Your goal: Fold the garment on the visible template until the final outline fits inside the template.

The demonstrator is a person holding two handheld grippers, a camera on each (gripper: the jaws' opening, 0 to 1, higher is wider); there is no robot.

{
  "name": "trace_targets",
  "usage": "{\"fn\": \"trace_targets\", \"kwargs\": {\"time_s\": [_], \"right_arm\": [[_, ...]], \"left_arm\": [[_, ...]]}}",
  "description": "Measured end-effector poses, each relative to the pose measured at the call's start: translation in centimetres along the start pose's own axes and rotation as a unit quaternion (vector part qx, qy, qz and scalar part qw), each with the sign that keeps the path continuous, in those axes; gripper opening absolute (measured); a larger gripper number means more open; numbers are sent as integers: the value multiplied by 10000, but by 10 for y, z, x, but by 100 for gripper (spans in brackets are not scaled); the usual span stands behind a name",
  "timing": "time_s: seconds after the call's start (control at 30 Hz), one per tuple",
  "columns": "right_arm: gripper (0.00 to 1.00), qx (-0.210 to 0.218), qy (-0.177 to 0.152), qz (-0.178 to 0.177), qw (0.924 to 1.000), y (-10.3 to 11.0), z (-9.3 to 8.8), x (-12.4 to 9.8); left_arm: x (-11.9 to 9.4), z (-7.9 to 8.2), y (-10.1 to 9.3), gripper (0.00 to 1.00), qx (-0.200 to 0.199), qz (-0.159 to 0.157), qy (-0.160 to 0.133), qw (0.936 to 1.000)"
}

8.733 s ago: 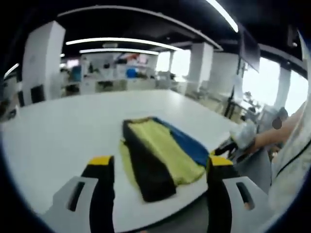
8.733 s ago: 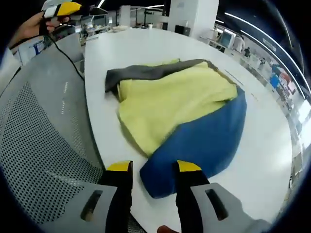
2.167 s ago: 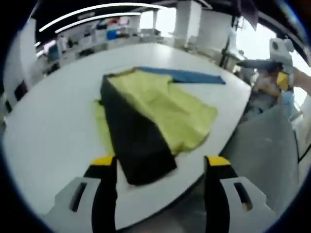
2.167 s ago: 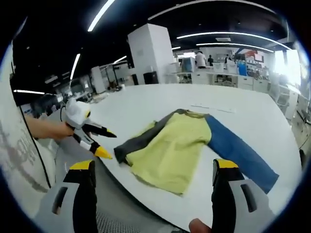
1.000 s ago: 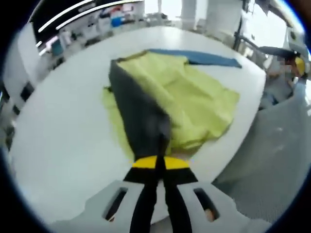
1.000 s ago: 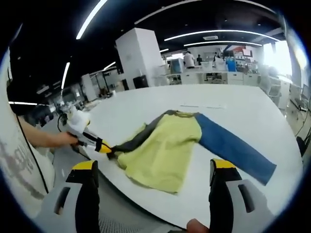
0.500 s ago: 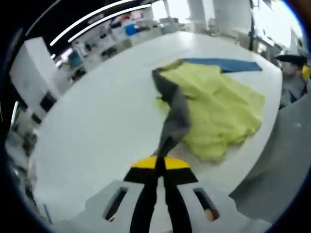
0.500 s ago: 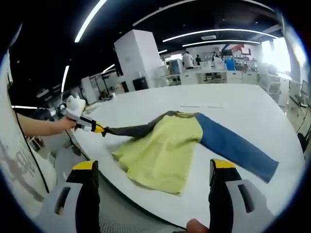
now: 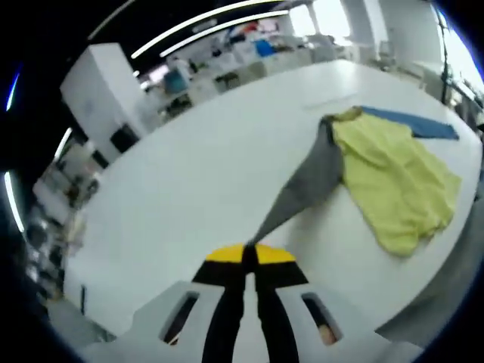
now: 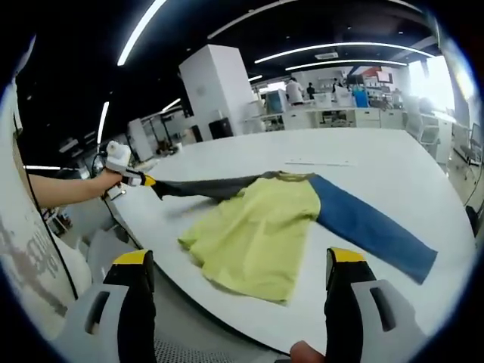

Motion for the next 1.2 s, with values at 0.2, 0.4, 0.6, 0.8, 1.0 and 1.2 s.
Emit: {"fn": "trace_targets", "kwargs": {"time_s": [0.2,0.4,0.6,0.8,1.0,1.2], "right_arm": [[93,-5,32,33,10000,1,1,3],[93,22,97,46,9999,1,-2,6],[93,54,151,66,9998,3,-3,11],[93,-38,197,185,9996,8,1,16],[93,-4,200,230,9995,8,1,20],[93,-53,202,346,9992,13,2,26]], "left_arm": [[10,12,17,0,31,132,-39,9999],[9,32,30,0,45,298,-342,9990],[1,33,29,0,642,746,-644,9931],[32,-64,19,47,-536,538,826,9937],[19,-80,25,95,-800,811,725,9908],[12,-86,22,99,-1043,677,683,9899]]}}
Point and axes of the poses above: the point that each gripper's makers call its tool centre point, and the gripper's own axes: x roughly forward along the fingers, y roughly to its left, z roughly out of its top, the point moved 2 cm from there along -x, roughly backward along the fingers, and after that the axes turned 10 degrees about -x, right-handed, at the moved point
